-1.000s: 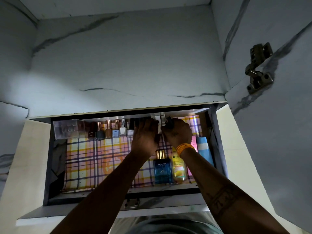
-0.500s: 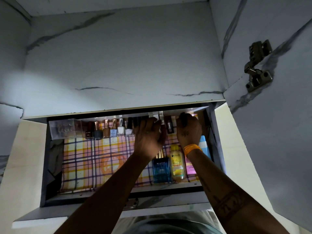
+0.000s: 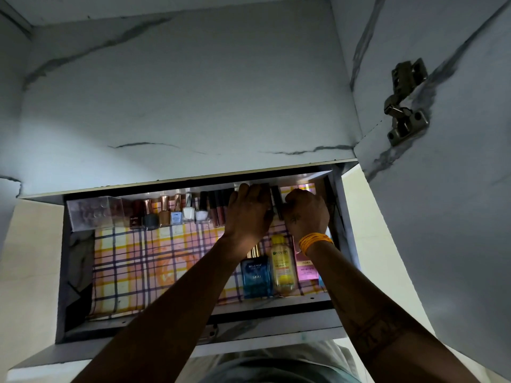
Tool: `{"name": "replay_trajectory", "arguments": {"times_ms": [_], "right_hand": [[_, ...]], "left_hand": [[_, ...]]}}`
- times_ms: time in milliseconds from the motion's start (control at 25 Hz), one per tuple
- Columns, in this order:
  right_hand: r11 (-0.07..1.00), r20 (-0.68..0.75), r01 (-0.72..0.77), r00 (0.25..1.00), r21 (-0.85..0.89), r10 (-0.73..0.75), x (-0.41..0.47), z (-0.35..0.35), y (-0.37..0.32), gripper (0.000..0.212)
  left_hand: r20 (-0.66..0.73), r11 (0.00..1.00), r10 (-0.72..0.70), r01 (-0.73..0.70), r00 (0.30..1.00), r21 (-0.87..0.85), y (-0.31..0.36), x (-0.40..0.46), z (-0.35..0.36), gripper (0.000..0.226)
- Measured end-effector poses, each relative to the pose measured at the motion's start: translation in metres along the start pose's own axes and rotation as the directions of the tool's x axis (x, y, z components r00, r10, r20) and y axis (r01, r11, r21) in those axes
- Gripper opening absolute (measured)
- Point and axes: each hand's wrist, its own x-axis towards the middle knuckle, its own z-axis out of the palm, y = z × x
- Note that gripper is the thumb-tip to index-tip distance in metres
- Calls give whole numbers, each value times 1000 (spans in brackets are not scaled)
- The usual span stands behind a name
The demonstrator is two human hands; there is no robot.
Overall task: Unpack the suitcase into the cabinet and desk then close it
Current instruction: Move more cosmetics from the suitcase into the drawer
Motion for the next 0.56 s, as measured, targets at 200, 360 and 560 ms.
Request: {"name": "replay_trajectory", "arguments": {"times_ms": [200, 360, 560], "right_hand": [[998, 15, 50, 999, -31, -50, 4, 11, -13, 24], [998, 10, 47, 999, 34, -47, 4, 6, -14, 20], [966, -85, -27, 995, 259, 50, -3, -10, -12, 12]], "left_hand": [[-92, 1000, -24, 25, 995, 13, -1, -6, 2, 42], [-82, 998, -64, 64, 995, -6, 1, -6, 3, 41], [-118, 915, -183, 125, 976, -383, 3, -13, -16, 25]]}}
